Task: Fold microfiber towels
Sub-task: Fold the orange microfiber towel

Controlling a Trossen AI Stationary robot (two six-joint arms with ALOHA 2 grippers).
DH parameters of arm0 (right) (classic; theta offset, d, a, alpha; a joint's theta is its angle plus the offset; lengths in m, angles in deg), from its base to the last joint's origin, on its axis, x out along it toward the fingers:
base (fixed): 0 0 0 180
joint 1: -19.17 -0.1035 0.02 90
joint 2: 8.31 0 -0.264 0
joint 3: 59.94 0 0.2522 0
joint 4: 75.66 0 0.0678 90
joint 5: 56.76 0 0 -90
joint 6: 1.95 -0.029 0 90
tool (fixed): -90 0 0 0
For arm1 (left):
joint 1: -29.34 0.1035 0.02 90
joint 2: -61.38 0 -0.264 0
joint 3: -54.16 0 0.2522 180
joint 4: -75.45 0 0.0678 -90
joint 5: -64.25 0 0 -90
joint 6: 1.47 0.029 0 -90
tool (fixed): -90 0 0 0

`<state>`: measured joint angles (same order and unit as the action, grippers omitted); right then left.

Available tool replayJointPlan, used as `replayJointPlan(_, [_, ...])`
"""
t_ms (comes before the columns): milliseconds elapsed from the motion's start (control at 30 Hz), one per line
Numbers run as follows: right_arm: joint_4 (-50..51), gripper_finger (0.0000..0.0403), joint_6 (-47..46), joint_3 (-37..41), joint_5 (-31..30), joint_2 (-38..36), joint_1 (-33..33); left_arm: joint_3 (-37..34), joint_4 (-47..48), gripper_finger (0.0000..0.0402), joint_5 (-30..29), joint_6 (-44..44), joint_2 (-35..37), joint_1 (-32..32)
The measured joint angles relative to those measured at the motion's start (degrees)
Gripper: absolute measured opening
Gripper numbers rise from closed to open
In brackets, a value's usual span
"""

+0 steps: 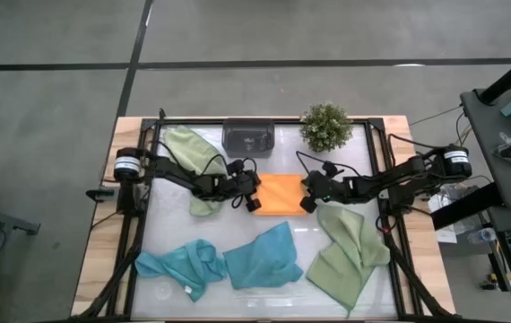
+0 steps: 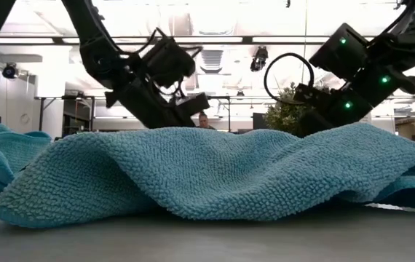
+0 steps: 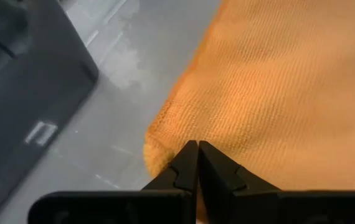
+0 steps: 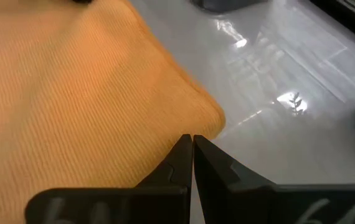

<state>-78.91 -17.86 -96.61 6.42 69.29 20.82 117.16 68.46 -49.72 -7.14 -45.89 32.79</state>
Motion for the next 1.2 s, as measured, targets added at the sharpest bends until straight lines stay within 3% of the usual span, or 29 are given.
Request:
replayJointPlan(100, [0.4,0.0009,0.6,-0.8,0.9,-1.4,0.0,0.0,3.2,0.0,0.1,0.0,3.7,-0.2])
replayJointPlan(267, [0.5,0.0009,2.5,-2.0,8.9,-4.3,0.0,-0.1,12.9,0.0,0.1,0.4,10.0,-0.2])
replayJointPlan(433, [3.0,0.0018,-5.3,-3.0,16.1,-6.6,0.0,-0.2,20.9,0.0,0.6,0.1,14.2,-1.6])
replayJointPlan(533, [7.4,0.004,-7.1,-3.9,20.7,-7.7,0.0,-0.8,23.1,0.0,3.7,0.7,15.6,-3.2])
replayJointPlan(700, [12.3,0.0085,-7.1,-3.7,20.6,-7.9,0.0,-2.5,20.3,0.0,11.5,1.7,14.9,-5.5])
replayJointPlan(800, [11.6,0.0101,-7.1,-3.7,18.0,-7.3,0.0,-4.6,15.7,0.0,12.0,1.1,13.9,-6.4])
replayJointPlan(1000, [8.3,0.0097,-6.5,-3.4,15.9,-4.3,0.1,-5.6,6.4,0.0,12.0,0.4,11.5,-6.9])
replayJointPlan(1200, [8.0,0.0091,-16.6,-4.2,15.7,-4.6,0.9,-5.9,-0.7,0.0,11.7,0.3,8.7,-6.8])
